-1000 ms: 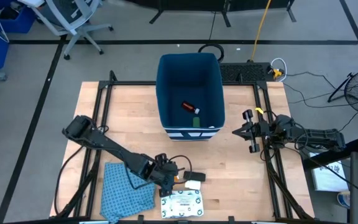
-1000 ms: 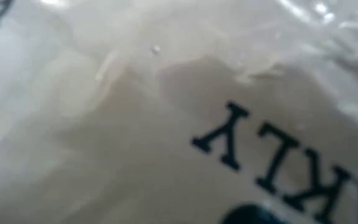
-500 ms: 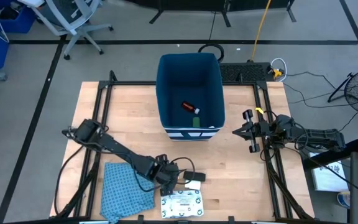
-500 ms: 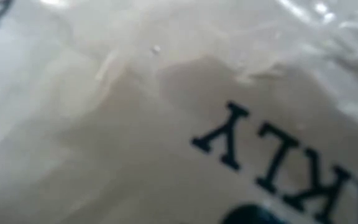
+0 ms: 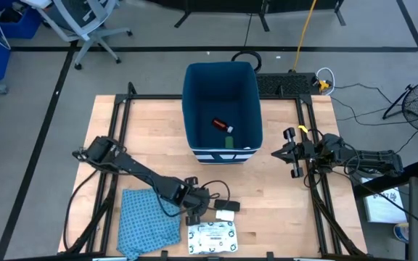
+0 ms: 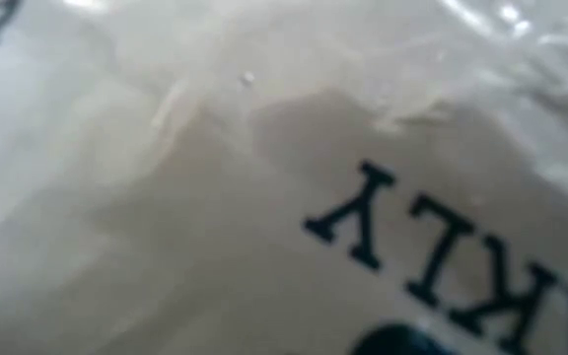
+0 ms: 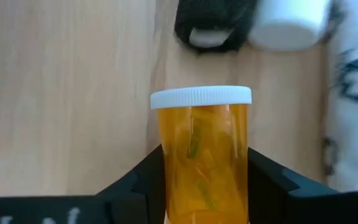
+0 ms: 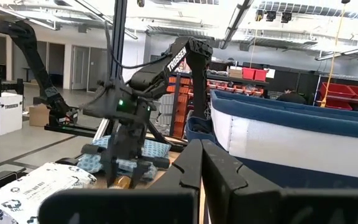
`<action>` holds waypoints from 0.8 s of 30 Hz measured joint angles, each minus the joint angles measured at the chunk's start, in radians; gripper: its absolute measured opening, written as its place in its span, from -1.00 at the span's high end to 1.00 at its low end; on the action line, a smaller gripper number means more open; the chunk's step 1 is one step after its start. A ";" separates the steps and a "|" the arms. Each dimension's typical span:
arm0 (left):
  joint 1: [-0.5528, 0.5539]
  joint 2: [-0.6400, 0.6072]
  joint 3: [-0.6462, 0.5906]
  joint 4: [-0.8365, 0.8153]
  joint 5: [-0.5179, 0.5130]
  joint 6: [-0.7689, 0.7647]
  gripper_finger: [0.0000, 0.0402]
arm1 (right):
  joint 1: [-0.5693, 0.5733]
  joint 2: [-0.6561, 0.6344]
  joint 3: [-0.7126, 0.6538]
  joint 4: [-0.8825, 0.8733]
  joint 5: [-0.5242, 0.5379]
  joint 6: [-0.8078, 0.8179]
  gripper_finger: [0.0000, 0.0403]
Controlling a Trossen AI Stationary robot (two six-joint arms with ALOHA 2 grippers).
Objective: Pick & place medical supplies in basket/bin
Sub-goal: Put the yellow medicine bottle into the basket
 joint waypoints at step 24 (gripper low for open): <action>-0.024 -0.849 -0.247 0.043 -0.303 0.464 0.01 | 0.000 0.000 0.000 -0.015 -0.004 0.009 1.00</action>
